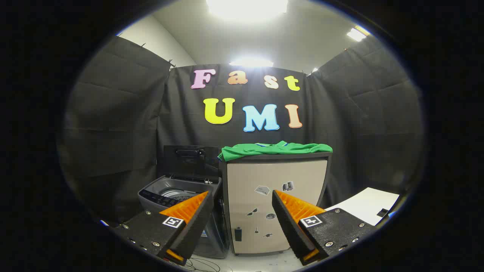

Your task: Put the clothes into the washing machine and then close the washing machine lid.

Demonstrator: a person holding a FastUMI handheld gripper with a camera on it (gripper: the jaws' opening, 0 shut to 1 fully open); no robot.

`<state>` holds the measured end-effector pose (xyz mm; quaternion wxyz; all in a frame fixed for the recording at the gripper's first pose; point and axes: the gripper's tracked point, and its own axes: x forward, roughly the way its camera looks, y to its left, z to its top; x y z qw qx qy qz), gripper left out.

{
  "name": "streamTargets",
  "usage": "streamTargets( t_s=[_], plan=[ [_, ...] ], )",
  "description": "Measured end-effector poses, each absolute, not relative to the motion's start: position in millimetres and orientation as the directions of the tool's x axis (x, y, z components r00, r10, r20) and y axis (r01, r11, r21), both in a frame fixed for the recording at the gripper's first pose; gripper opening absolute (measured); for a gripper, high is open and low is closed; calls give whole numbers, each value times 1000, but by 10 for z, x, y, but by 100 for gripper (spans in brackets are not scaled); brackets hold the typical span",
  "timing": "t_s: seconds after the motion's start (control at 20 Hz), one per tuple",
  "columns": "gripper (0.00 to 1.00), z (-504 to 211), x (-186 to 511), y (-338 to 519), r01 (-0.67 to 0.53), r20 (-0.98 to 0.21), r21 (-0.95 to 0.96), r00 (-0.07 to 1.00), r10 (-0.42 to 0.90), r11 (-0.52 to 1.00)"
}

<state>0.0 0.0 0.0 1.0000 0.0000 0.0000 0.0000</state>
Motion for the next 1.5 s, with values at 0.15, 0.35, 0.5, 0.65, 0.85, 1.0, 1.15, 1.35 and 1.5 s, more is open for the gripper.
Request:
streamTargets(
  t_s=[0.15,0.35,0.5,0.65,0.85,1.0,1.15,1.35,1.5],
  plan=[
    [96,27,-17,15,1,4,-3,1000,-1,1000],
    [96,21,-36,17,1,-2,-7,1000,-1,1000],
    [96,71,-46,8,7,3,-5,1000,-7,1000],
    [96,142,-22,6,9,15,-12,1000,-9,1000],
    [96,207,16,-32,15,20,-15,1000,-15,1000],
    [96,377,61,-84,28,50,-21,998,-27,999],
    [96,530,184,-92,21,63,-32,998,-19,999],
    [96,819,401,-195,16,89,-24,996,-14,1000],
    [96,969,602,-286,14,92,-26,996,-11,1000]
  ],
)
